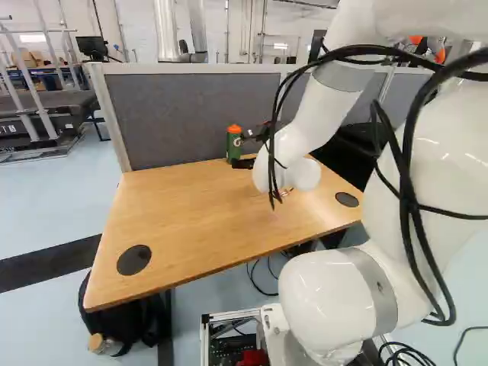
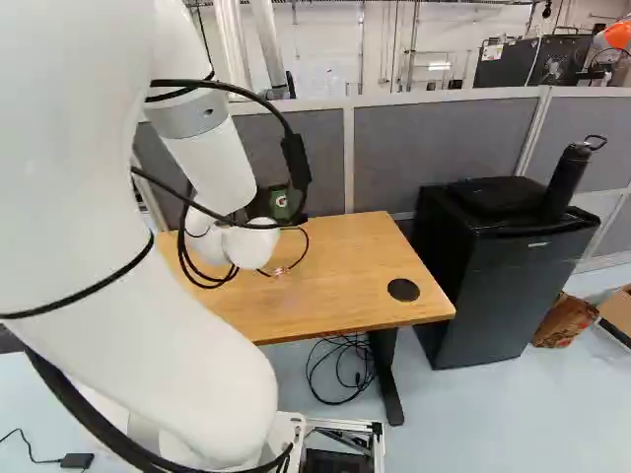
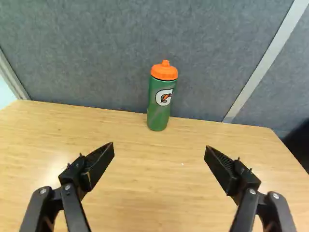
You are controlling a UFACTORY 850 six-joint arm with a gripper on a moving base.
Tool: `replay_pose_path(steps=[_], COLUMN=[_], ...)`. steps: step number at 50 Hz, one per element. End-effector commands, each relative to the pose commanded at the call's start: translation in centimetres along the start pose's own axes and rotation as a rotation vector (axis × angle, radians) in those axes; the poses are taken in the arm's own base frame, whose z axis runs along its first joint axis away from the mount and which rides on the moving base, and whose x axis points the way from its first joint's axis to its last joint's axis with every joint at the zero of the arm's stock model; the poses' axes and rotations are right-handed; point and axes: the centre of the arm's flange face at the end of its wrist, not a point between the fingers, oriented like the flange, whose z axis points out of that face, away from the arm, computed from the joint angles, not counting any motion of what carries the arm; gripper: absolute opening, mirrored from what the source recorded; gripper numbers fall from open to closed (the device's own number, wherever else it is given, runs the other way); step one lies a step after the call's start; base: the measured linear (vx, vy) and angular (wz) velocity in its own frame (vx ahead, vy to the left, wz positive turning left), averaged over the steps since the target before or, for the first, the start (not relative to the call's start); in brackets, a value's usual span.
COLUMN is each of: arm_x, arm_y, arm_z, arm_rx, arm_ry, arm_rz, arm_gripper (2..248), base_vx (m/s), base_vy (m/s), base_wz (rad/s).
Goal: Pick up the green bottle from the table
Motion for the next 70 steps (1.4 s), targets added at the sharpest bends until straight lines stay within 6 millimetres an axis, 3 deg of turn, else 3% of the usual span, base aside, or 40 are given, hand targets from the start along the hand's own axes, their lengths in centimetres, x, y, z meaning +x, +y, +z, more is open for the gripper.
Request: replay_pose_path(steps=[70], arm_x=[3.0], arm_y=[2.4], arm_z=[13.5], arm_rx=[0.009], arm_ry=[-0.087], arm_rz=[-0.015], arm_gripper=[248], base_vx=[0.000], base_vy=[0.000], base_wz=[0.000])
